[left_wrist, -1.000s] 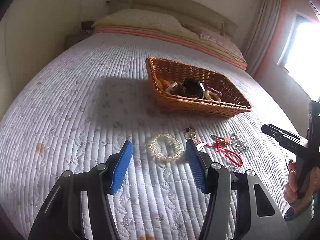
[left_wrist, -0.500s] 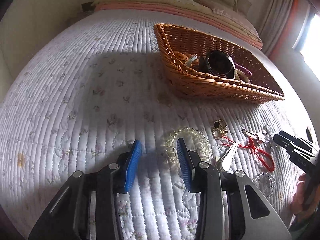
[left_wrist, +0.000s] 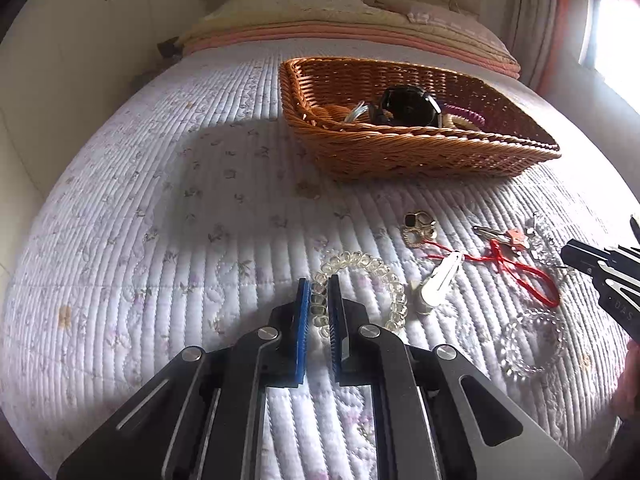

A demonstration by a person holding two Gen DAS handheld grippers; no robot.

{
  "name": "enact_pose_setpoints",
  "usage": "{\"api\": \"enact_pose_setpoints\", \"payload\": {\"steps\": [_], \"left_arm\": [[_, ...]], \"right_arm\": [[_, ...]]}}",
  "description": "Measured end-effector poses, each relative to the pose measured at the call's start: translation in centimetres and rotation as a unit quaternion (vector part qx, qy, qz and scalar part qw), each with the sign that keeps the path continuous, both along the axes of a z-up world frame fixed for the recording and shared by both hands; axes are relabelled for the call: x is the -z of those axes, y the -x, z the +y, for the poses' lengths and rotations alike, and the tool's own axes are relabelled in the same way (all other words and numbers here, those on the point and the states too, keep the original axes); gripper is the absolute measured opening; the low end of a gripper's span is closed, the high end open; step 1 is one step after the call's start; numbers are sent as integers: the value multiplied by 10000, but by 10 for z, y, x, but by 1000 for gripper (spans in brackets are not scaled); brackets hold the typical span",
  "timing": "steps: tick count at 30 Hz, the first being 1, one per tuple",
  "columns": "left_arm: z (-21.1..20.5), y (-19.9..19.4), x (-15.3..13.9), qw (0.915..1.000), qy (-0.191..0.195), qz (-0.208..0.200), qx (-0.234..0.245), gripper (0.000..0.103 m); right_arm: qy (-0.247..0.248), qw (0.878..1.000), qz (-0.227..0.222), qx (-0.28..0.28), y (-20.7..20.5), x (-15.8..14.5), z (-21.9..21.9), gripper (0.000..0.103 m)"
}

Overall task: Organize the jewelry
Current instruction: 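Grasp the clear beaded bracelet with the left tool while the right tool grasps the silver earrings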

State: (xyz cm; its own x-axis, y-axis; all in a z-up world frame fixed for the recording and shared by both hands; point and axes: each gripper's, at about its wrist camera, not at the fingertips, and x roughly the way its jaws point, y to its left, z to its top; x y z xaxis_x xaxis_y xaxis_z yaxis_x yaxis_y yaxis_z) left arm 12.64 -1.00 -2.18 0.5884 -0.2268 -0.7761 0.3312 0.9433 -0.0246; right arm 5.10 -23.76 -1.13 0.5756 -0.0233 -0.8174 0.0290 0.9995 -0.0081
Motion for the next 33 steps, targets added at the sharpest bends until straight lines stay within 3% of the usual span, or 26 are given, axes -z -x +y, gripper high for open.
{"api": "enact_pose_setpoints", "payload": {"steps": [11,25,33], "left_arm": [[-6,40,-39,9983,320,-438,233,7],[-15,59,-63,9954,343,-785,440,7],[-25,40,-86,9929,271,-1072,447,7]], "right_arm": [[-834,9962,-235,50,20,-44,-15,8],[-824,9958,-402,26,40,-70,-18,8],[-727,9942,-790,-40,25,-111,-18,8]]}}
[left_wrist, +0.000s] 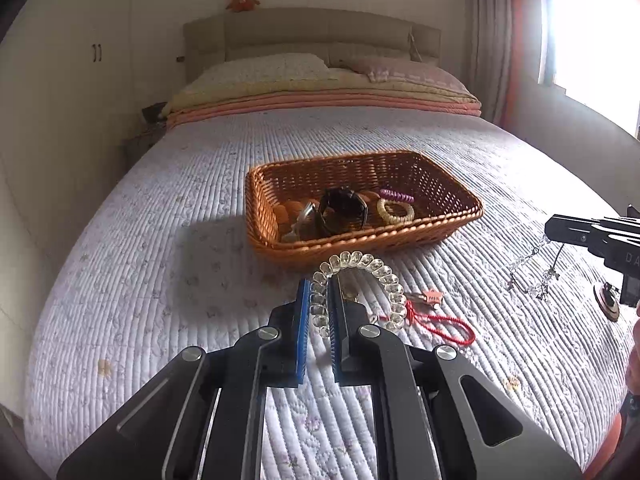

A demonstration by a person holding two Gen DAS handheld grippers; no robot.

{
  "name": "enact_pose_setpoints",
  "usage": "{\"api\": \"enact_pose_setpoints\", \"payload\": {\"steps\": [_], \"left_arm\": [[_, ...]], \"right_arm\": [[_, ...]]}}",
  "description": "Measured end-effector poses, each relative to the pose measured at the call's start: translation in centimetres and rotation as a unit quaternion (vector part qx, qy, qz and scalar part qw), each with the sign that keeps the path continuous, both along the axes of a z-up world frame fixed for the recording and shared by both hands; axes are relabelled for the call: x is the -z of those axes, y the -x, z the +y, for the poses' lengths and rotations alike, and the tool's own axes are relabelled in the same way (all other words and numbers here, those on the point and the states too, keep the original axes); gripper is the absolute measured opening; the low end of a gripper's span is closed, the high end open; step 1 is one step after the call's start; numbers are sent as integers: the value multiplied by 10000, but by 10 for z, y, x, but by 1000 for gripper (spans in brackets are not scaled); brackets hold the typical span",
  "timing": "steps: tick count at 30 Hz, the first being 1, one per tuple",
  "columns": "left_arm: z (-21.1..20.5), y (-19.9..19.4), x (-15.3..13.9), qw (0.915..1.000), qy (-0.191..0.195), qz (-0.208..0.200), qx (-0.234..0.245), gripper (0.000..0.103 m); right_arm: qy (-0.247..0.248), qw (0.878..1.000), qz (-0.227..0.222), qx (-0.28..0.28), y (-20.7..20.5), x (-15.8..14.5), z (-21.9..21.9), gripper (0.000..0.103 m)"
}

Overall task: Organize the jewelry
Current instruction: 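Grasp the clear beaded bracelet with the left tool while the right tool grasps the silver earrings, then carry the bracelet and earrings into the basket and open both tools, then move both tools back over the remaining jewelry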

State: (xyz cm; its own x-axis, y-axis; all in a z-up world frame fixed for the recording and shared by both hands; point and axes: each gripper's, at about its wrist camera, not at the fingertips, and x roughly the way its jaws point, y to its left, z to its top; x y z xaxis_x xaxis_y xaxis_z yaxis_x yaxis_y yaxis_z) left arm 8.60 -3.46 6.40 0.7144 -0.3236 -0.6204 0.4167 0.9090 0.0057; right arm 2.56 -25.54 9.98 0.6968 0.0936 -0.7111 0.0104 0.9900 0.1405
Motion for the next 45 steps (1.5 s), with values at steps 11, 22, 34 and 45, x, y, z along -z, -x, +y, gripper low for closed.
{"api": "enact_pose_setpoints", "payload": {"steps": [11,22,34,45], "left_arm": [[-44,-96,-23,10000,-10,-56,4,7],[-65,-153,25,9988,-228,426,-128,7],[-61,-157,49,9972,-129,710,-215,13],[-17,-92,-17,9980,449,102,-426,54]], "right_arm": [[182,9987,-481,31,-88,-33,-6,8],[229,9991,156,312,-170,37,-24,8],[-298,9967,562,500,-177,78,-41,9],[-382,9979,40,519,-115,16,-34,48]]}}
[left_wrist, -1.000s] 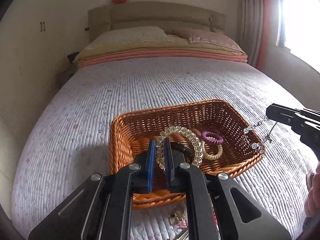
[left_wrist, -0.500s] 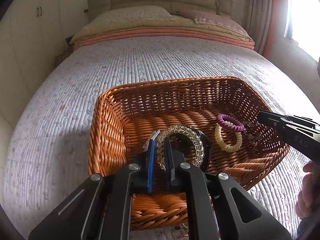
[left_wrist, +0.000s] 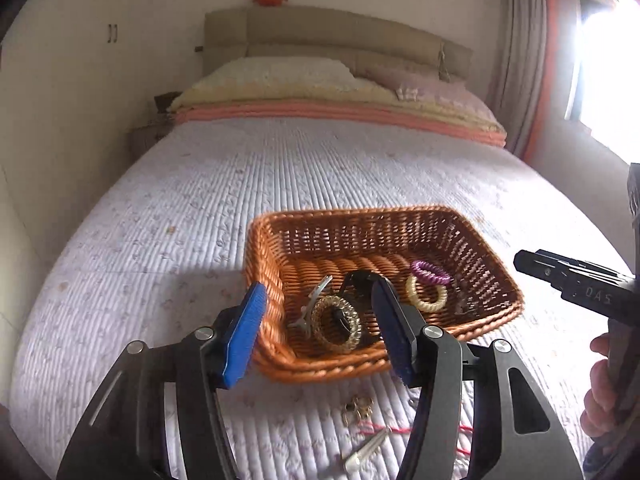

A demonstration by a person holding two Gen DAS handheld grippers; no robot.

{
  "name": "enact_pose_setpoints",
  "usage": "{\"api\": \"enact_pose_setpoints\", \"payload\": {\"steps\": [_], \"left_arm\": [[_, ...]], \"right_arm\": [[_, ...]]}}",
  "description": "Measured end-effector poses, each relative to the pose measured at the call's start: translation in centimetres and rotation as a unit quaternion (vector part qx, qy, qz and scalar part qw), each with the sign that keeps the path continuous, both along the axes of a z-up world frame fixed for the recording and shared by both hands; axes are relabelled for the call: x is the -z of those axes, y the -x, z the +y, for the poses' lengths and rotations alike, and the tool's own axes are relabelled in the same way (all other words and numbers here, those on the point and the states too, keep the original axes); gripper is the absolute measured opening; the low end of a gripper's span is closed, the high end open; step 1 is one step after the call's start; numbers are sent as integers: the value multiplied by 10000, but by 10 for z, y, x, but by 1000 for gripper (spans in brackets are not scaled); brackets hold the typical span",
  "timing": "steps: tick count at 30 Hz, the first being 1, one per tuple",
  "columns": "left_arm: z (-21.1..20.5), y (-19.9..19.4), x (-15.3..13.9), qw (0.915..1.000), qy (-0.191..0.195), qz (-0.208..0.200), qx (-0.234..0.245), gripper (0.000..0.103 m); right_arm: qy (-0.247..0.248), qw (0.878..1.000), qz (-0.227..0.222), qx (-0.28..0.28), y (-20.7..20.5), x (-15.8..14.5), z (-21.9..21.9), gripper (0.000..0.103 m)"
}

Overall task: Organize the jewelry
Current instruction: 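Move both tools back over the remaining jewelry, then grasp the silver hair clip with the left tool while the right tool grasps the clear beaded bracelet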

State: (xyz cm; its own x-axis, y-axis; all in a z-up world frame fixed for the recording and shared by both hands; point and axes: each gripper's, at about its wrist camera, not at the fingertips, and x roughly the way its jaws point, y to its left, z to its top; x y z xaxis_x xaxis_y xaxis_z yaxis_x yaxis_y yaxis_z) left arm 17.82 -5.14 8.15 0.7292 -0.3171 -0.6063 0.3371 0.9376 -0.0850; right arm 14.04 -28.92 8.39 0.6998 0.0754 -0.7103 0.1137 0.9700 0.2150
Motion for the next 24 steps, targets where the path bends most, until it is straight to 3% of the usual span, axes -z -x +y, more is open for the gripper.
{"api": "enact_pose_setpoints", "payload": {"steps": [5,9,13,21,24], "left_arm": [[21,42,-28,9994,185,-284,57,54],[35,70,-26,9993,238,-258,159,54],[44,86,-5,9993,166,-52,326,53],[52,90,56,9943,237,739,734,51],[50,77,82,9918,136,1138,570,48]], "right_arm": [[59,9992,-284,-256,50,-31,21,48],[23,9989,-202,-422,87,-29,33,48],[-230,9981,69,-560,112,-5,47,48],[-301,9965,527,-569,140,43,70,48],[-382,9954,672,-569,142,58,73,48]]}}
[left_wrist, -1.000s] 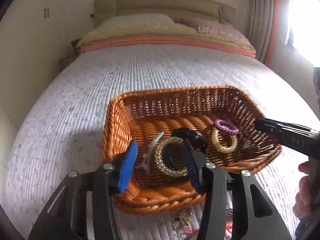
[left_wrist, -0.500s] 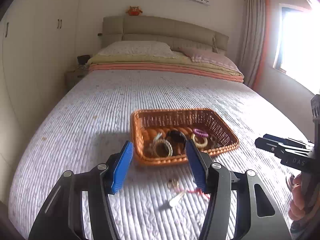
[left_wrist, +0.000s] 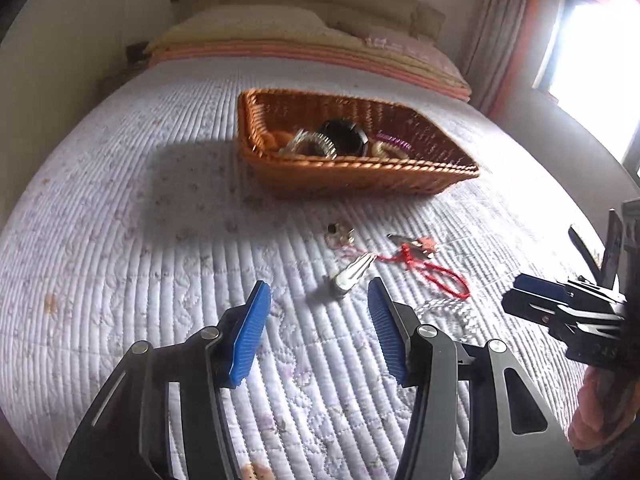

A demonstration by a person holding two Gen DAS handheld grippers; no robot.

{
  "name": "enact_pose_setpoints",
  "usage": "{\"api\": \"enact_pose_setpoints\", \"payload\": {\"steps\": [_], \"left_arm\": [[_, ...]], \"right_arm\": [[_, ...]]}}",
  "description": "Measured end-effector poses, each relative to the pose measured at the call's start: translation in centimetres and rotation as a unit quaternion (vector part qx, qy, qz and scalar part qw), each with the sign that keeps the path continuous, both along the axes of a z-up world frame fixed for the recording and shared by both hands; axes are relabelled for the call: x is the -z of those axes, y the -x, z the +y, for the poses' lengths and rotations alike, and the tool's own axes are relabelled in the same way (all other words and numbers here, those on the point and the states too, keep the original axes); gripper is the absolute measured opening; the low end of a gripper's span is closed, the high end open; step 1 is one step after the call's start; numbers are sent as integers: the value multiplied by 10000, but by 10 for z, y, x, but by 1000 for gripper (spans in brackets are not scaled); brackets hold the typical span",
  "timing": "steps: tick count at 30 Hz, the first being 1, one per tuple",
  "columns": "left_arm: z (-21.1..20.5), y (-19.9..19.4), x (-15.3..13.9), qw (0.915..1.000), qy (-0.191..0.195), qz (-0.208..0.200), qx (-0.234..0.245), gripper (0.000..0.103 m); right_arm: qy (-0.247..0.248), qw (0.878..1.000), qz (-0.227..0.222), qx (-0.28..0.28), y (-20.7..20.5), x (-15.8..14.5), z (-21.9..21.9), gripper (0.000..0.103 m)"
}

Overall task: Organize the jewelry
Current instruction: 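Grasp the silver hair clip with the left tool while the right tool grasps the clear beaded bracelet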

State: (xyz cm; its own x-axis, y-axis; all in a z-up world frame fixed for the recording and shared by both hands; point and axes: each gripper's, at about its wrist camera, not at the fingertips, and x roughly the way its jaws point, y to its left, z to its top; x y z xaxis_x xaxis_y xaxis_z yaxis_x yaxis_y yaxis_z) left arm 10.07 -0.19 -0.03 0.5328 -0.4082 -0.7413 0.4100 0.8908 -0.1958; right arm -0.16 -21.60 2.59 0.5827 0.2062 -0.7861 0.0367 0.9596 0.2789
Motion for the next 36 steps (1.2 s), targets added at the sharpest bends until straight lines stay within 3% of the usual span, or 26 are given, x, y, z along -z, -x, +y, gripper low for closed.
{"api": "enact_pose_setpoints", "payload": {"steps": [3,8,15,20,23,26,36], "left_arm": [[-2,-7,19,9994,125,326,57,42],[-9,-17,22,9983,267,406,321,42],[-41,-35,29,9973,-209,318,632,42],[-60,-38,28,9952,-461,161,851,43],[-71,-28,31,9918,-843,-53,959,41],[-76,-21,32,9893,-1077,-177,963,22],[-42,18,29,9939,-959,-134,522,22]], "right_arm": [[-15,9999,116,-75,-1,12,6,47],[-13,9995,242,-215,-5,25,14,37],[196,9992,312,-126,-17,38,21,31],[728,9970,267,-91,-26,40,31,24],[977,9950,184,-115,-23,40,37,20],[1071,9940,149,-142,-20,39,38,12],[965,9951,168,-93,-1,36,30,9]]}}
